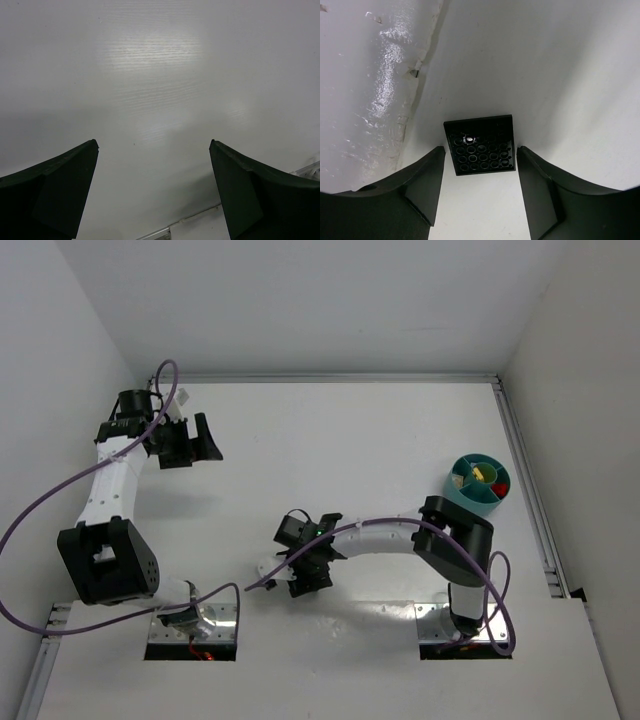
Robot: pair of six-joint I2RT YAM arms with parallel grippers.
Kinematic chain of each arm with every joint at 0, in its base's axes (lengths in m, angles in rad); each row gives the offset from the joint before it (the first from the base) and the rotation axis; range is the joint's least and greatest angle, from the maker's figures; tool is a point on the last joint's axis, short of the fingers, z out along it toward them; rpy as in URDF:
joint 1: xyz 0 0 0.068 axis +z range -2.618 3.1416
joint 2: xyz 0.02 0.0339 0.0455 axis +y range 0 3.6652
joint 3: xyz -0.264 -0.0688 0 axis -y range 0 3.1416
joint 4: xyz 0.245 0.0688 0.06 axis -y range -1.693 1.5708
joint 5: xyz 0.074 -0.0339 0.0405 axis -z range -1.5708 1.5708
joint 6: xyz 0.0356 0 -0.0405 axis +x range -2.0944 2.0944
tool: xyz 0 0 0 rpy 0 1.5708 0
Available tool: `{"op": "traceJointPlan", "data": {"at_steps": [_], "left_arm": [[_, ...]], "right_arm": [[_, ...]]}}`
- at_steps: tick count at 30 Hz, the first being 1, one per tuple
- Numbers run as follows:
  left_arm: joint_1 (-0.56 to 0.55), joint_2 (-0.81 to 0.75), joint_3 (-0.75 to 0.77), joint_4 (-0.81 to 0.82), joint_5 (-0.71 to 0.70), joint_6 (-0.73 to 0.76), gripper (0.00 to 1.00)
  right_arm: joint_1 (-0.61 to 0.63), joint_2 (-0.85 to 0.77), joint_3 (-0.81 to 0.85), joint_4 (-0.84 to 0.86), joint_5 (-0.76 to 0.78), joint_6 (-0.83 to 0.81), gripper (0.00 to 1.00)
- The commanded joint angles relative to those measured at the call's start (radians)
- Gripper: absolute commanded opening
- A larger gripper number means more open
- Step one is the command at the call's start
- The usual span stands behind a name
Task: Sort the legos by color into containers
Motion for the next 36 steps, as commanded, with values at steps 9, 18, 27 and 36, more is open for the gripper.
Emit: {"op": "traceJointPlan", "data": {"at_steps": [9, 18, 27, 36], "left_arm": [[0.009, 0.03, 0.021, 0.029, 0.052, -0.005, 1.0], [0.018, -0.023, -0.01, 0.067, 0.117, 0.056, 1.0], [0.08, -0.056, -0.203, 0.144, 0.51, 0.009, 1.0], [0.06, 0.026, -0.309, 0.144, 0.661, -0.024, 0.89]], "right_arm": [[-0.004, 0.037, -0.1, 0.045, -0.016, 0.065, 0.43], [-0.031, -0.096, -0.073, 0.062, 0.09, 0.123, 0.26], [-0.113, -0.121, 0.081, 0.036, 0.171, 0.212, 0.18], [-0.185, -0.122, 0.243, 0.045, 0.171, 0.26, 0.18]]}}
